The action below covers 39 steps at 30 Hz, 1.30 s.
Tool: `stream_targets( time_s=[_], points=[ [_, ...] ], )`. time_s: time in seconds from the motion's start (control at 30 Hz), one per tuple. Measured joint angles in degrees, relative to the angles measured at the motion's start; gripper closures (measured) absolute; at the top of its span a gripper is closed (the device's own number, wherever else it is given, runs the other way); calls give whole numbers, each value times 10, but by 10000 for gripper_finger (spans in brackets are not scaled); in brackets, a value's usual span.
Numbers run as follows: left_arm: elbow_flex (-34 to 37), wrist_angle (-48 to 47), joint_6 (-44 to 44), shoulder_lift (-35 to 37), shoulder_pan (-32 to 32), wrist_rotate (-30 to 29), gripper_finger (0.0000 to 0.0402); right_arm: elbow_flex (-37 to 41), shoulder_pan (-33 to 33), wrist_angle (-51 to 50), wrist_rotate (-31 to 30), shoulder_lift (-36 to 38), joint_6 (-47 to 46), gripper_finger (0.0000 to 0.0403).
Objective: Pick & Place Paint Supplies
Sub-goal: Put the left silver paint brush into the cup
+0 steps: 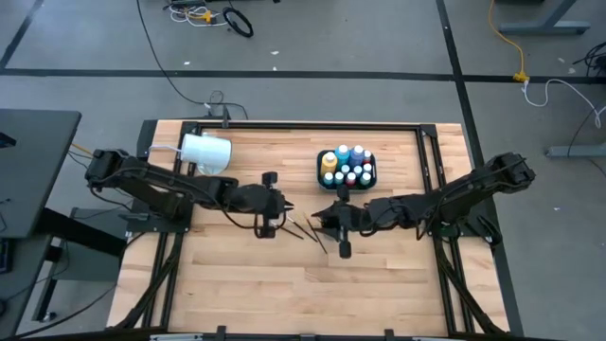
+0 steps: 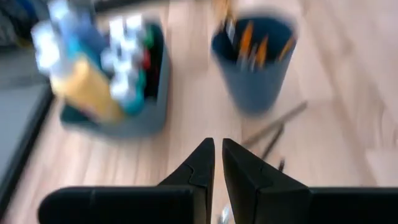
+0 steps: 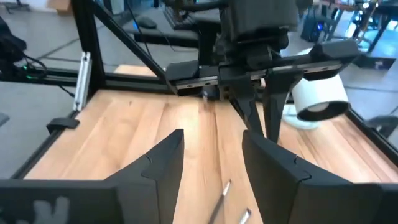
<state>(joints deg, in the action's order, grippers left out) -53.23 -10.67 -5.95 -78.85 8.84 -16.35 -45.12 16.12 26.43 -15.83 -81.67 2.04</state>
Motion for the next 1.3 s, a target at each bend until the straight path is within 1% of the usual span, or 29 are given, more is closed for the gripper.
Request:
stream_targets(
  time_s=[0.07, 0.2, 0.3, 0.37, 0.47, 0.53, 0.6, 0.7, 0.8, 1.07, 1.3],
  points=[
    [6, -34, 14, 0, -8, 4, 360, -1, 0, -12, -1, 0, -1, 234],
    [37, -61, 37, 0, -24, 25, 350, -1, 0, -13, -1, 0, 1, 234],
    [66, -61, 55, 0, -37, 62, 323, -1, 0, -13, -1, 0, 1, 234],
    [91, -63, 66, 0, -41, 76, 300, -1, 0, -13, -1, 0, 2, 234],
    [128, -60, 52, 0, -42, 108, 270, -1, 0, -13, -1, 0, 2, 234],
    [160, -37, 39, 0, -42, 136, 256, -1, 0, -13, -1, 0, 2, 234],
    [195, 16, 45, 0, -41, 151, 246, -1, 0, -13, -1, 0, 3, 234],
    [245, 108, 65, 0, -41, 151, 240, -1, 0, -13, -1, 0, 3, 234],
    [279, 189, 67, 0, -41, 149, 239, -1, 0, -13, -1, 0, 3, 234],
    [327, 249, 73, 0, -41, 134, 239, -1, 0, -12, -2, 0, 3, 234],
    [328, 263, 58, 0, -44, 123, 239, -1, 0, -12, -2, 0, 3, 234]
  ],
)
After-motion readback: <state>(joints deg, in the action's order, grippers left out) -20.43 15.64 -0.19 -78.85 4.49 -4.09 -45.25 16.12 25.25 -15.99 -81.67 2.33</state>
